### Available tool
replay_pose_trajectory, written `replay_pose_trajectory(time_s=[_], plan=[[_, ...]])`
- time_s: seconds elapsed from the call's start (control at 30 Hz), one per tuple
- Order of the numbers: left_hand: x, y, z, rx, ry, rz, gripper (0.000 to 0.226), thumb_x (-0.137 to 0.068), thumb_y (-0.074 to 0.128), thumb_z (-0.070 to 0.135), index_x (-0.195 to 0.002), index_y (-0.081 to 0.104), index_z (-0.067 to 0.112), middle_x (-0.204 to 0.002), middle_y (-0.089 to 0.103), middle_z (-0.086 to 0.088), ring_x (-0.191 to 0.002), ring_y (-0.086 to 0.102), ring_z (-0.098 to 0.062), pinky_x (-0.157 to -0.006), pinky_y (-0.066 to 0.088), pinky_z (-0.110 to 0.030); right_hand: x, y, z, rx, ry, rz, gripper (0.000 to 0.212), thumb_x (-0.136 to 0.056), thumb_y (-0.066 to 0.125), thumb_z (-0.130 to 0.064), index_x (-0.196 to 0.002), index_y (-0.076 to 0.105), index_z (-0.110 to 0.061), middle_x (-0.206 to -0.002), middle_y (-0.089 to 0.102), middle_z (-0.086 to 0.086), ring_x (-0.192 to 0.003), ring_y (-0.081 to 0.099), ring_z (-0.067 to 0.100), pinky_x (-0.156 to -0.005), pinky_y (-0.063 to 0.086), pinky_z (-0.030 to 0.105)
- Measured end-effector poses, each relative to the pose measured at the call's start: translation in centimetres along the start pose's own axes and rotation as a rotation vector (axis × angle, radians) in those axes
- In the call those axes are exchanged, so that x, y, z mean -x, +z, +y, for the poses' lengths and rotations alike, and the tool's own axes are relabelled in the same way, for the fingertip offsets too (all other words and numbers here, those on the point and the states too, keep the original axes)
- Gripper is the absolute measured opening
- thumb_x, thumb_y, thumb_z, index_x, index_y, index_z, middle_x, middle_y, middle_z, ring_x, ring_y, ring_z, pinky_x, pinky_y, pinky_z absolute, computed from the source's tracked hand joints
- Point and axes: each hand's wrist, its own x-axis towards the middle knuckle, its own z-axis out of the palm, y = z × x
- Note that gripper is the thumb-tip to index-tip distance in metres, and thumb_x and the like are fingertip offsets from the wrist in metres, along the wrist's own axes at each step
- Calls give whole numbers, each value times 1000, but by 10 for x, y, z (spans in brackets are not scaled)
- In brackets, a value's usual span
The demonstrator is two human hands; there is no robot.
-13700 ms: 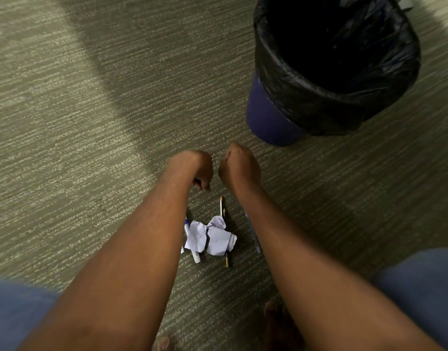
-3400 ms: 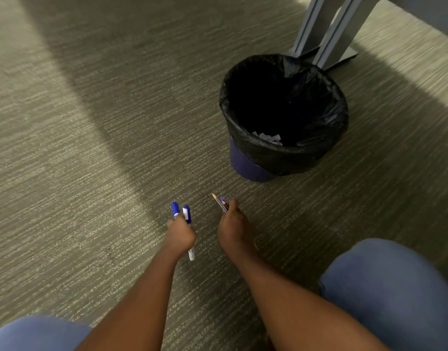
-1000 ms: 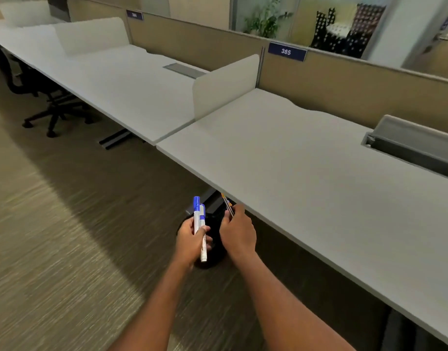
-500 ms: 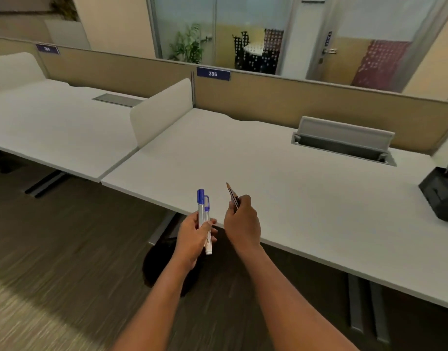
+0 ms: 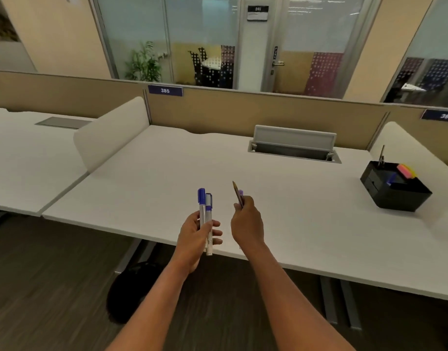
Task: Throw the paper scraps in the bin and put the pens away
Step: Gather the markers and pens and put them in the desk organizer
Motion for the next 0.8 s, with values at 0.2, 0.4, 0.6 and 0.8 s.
replay_pose_trajectory(time_s=[0.2,0.4,0.6,0.8], plan=[[-16,74,-1,-39,48,-51,24,-97,49,27,-120,47,27,-104,66,-1,-73,71,-23,-59,59,-32,-43,-49,35,-14,-23,8,16,-101,40,-29,-111,48,-18,-86,60,-6,-62,54,4,-54,39,15],[-36,156,-2,-84,31,-66,13,-97,47,25,-109,53,22,-93,63,-9,-69,61,-16,-58,54,-25,-90,-111,75,-124,-2,-68,20,-102,40,-27,-112,50,-13,-88,61,1,-74,61,16,-68,53,30],[-45,229,-2,-54,19,-152,19,-97,48,14,-116,52,14,-82,58,-8,-67,55,-15,-58,51,-25,-125,-169,114,-229,36,-91,12,-102,40,-25,-101,49,-18,-88,66,4,-73,61,8,-60,41,12],[-53,274,-2,-73,11,-227,18,-96,49,11,-112,54,6,-74,57,-9,-63,53,-15,-54,49,-22,-153,-211,143,-324,119,-37,12,-101,42,-31,-99,48,-21,-80,64,-8,-69,56,2,-58,36,10]])
